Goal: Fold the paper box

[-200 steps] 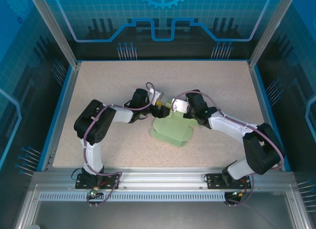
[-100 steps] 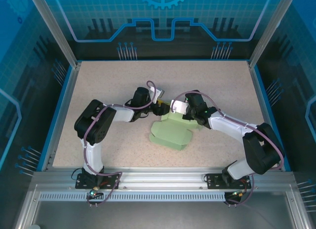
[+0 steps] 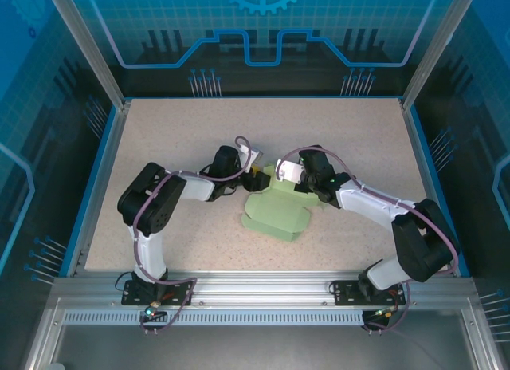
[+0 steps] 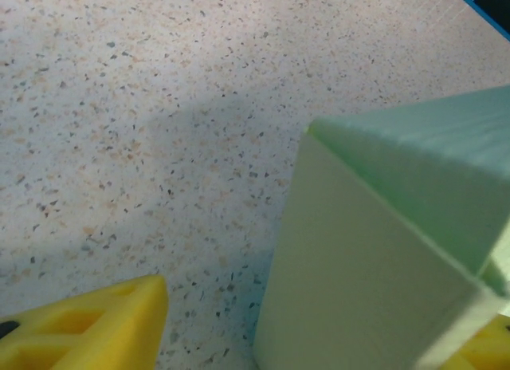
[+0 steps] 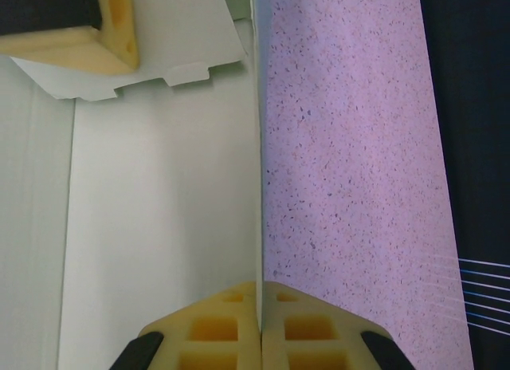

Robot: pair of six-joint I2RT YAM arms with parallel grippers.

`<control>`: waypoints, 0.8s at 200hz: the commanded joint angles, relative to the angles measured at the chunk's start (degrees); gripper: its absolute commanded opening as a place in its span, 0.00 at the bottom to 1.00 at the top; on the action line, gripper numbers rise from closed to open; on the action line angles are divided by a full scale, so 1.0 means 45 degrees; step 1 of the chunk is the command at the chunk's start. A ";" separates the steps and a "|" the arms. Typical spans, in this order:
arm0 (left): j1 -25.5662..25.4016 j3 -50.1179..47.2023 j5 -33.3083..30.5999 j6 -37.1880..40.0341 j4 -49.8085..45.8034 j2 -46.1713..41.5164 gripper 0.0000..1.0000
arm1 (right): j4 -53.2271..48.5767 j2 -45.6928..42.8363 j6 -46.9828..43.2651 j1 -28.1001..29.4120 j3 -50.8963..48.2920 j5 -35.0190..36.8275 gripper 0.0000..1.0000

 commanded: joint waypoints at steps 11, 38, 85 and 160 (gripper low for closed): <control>-0.0027 -0.0200 -0.0788 0.0335 0.0207 -0.0428 0.58 | 0.0112 -0.0492 0.0195 0.0140 -0.0118 0.0384 0.00; -0.0026 0.0219 -0.1413 0.0095 -0.0003 -0.0307 0.50 | -0.0051 -0.0591 0.0363 0.0333 -0.0115 0.0479 0.00; -0.0027 0.0342 -0.1710 -0.0357 0.0018 -0.0375 0.41 | -0.0230 -0.0625 0.0677 0.0658 -0.0229 0.0572 0.00; -0.0026 0.0512 -0.0957 -0.0426 0.0028 -0.0744 0.54 | -0.0442 -0.0411 0.0800 0.0732 -0.0185 0.0508 0.00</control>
